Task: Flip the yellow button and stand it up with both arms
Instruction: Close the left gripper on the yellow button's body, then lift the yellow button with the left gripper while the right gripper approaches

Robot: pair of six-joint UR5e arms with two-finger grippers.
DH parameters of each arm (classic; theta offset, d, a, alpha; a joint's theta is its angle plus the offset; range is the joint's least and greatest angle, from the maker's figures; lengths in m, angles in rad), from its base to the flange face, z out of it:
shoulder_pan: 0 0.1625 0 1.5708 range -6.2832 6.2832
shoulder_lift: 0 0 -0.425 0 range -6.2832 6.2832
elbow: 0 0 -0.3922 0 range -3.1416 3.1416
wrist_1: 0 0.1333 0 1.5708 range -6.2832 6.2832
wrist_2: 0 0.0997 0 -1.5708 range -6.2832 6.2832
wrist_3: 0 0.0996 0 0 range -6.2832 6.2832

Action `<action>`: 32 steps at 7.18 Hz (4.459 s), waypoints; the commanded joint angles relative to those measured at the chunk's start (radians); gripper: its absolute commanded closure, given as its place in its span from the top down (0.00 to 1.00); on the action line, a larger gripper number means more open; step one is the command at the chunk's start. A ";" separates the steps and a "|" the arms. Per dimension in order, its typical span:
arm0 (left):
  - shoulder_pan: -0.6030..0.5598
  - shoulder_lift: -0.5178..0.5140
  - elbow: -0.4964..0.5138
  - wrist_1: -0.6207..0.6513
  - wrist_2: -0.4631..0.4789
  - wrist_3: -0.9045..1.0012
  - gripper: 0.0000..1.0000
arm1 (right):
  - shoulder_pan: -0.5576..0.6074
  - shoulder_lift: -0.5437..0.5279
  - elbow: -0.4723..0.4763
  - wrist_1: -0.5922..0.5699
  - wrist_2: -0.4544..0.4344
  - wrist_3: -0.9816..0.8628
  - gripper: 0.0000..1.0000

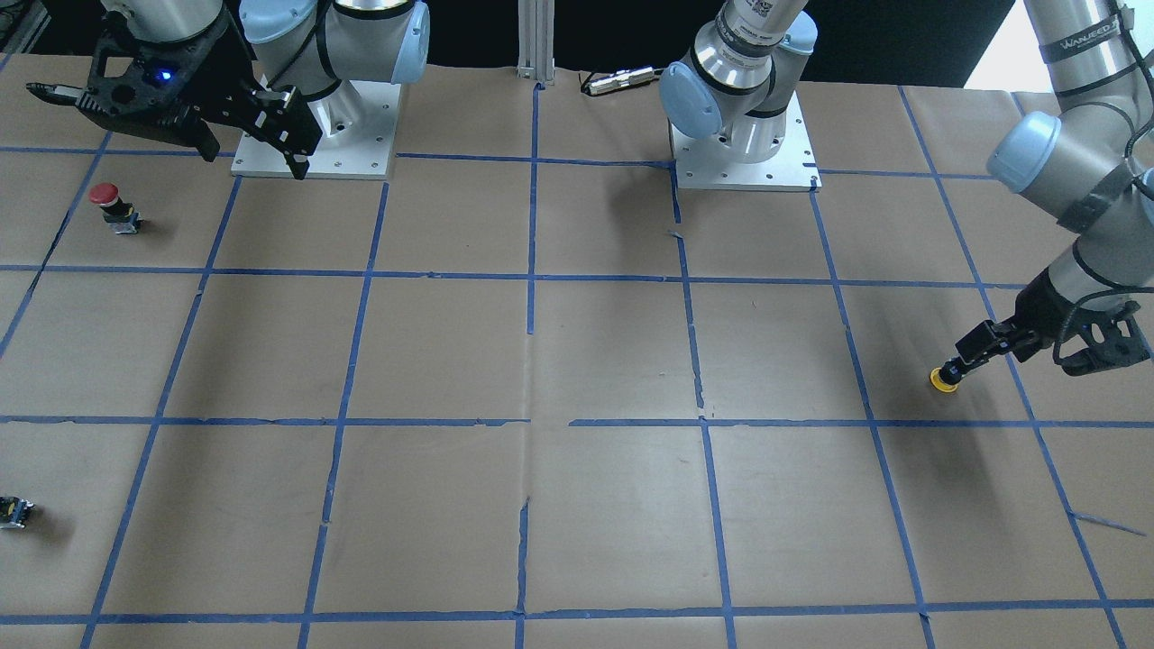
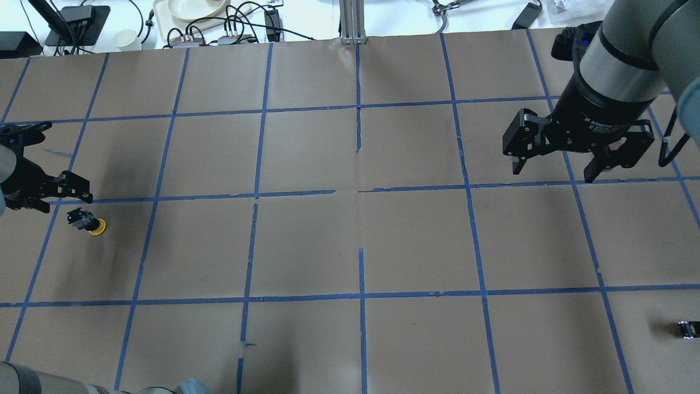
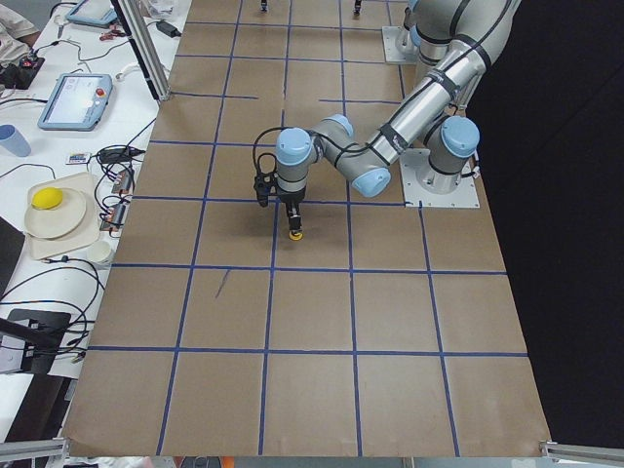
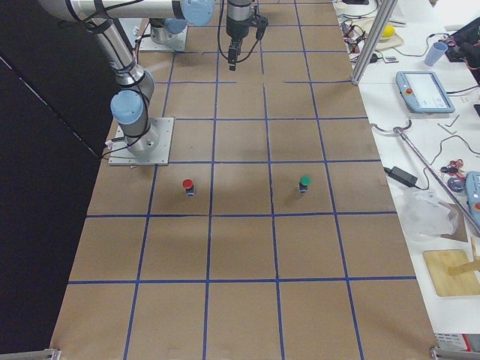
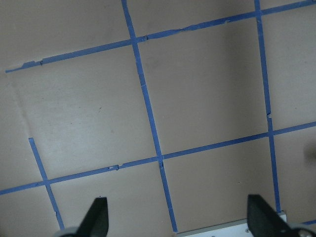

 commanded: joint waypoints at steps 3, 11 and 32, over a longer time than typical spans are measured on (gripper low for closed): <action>0.002 -0.021 -0.012 -0.012 0.007 0.002 0.99 | 0.000 0.003 -0.002 -0.002 0.017 0.041 1.00; 0.004 -0.040 -0.011 -0.035 0.004 0.006 0.14 | 0.002 -0.002 -0.005 -0.037 0.014 0.046 1.00; -0.556 0.259 0.293 -0.999 -1.407 -0.170 0.06 | -0.046 0.089 -0.017 -0.256 1.233 0.963 0.99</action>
